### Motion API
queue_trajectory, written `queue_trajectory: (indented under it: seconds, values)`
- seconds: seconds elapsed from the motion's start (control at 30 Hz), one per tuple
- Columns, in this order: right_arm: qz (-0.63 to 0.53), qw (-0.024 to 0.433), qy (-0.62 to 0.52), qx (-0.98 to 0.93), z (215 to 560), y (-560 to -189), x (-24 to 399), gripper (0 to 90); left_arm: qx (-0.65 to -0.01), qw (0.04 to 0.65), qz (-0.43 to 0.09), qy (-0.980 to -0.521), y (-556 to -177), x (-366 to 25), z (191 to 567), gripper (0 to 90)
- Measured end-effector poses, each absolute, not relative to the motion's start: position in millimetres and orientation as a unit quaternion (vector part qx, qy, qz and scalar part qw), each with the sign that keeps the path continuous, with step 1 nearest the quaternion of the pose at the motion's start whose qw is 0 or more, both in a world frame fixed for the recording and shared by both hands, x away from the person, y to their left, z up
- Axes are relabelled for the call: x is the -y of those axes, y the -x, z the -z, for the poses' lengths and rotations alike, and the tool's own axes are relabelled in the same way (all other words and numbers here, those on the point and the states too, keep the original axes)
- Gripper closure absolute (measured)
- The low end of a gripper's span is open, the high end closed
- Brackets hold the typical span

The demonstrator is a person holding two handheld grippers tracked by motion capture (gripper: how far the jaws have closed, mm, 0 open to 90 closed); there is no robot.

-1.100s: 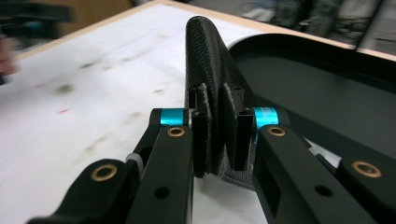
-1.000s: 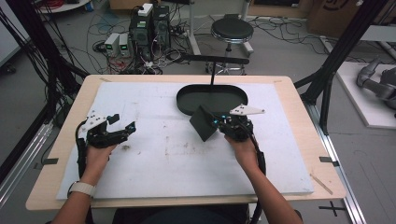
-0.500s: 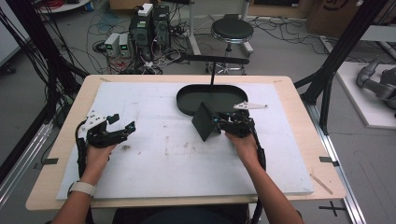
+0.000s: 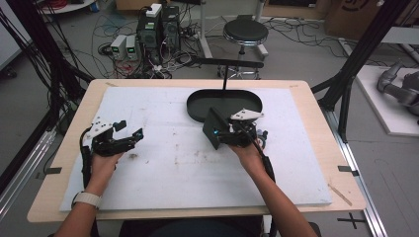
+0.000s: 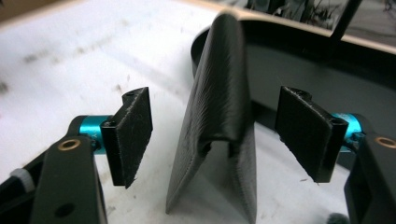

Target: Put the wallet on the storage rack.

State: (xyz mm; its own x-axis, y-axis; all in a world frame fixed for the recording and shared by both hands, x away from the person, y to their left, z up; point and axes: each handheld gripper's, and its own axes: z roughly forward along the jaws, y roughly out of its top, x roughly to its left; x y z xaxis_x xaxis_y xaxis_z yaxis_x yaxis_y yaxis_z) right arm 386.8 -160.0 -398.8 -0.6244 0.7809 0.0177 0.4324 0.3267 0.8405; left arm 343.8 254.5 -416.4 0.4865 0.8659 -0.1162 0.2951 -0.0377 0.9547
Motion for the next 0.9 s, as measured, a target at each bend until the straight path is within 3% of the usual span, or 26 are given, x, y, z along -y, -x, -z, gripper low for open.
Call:
queue_trajectory:
  seconds: [0.03, 0.1, 0.13, 0.57, 0.9]
  values:
    - [-0.435, 0.2, -0.384, -0.789, 399, -387, 160, 45.1, -0.433, 0.542, -0.263, -0.67, -344, -254, 416, 22.2]
    - [-0.426, 0.193, -0.381, -0.797, 397, -388, 160, 74.6, -0.433, 0.541, -0.262, -0.671, -344, -254, 417, 22.3]
    - [-0.43, 0.186, -0.382, -0.797, 394, -388, 161, 76.9, -0.433, 0.541, -0.263, -0.672, -344, -254, 417, 22.3]
    - [-0.481, 0.215, -0.364, -0.768, 349, -403, 184, 78.0, -0.432, 0.543, -0.265, -0.67, -343, -256, 416, 22.3]
    - [-0.468, 0.255, -0.404, -0.744, 356, -439, 225, 77.9, -0.43, 0.544, -0.261, -0.671, -344, -255, 417, 22.2]
